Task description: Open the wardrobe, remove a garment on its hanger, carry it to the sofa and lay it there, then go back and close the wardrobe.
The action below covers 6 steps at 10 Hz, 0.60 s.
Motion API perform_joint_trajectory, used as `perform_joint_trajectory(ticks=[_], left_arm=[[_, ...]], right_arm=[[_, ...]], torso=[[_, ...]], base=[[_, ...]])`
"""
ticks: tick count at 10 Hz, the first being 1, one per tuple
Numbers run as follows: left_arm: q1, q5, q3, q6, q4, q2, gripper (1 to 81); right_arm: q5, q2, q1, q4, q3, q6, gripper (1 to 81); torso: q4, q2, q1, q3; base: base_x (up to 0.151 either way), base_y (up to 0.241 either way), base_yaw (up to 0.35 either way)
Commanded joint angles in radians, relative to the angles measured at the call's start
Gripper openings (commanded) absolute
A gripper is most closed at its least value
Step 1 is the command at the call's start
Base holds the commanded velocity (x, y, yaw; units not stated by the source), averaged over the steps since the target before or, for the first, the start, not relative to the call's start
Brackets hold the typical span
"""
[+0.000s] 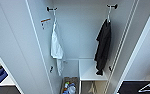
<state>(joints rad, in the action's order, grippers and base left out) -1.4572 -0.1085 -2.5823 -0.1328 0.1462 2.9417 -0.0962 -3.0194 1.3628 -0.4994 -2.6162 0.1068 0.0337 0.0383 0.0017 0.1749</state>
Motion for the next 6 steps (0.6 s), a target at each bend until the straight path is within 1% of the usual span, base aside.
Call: perform_joint_trajectory(ticks=[1,2,3,5,6], left_arm=[[0.037,0.059,-0.046,0.002,0.018,0.036,81.1],[0.036,0.059,-0.094,0.002,0.018,0.062,81.1],[0.034,0.059,-0.136,0.001,0.016,0.083,81.1],[0.028,0.055,-0.142,0.002,0.019,0.091,81.1],[0.028,0.055,-0.142,0.002,0.019,0.096,81.1]], right_arm=[[-0.028,-0.034,-0.079,-0.392,-0.039,-0.067,81.1],[-0.028,-0.06,-0.101,-0.521,-0.075,-0.067,81.1],[-0.023,-0.086,-0.133,-0.625,-0.108,-0.067,81.1],[-0.022,-0.095,-0.214,-0.781,-0.113,-0.067,81.1],[-0.023,-0.098,-0.251,-0.873,-0.107,-0.067,81.1]], torso=[[0.0,0.0,0.0,0.0],[0.0,0.0,0.0,0.0],[0.0,0.0,0.0,0.0],[0.0,0.0,0.0,0.0],[0.0,0.0,0.0,0.0]], base=[[0.0,0.0,0.0],[0.0,0.0,0.0],[0.0,0.0,0.0],[0.0,0.0,0.0],[0.0,0.0,0.0]])
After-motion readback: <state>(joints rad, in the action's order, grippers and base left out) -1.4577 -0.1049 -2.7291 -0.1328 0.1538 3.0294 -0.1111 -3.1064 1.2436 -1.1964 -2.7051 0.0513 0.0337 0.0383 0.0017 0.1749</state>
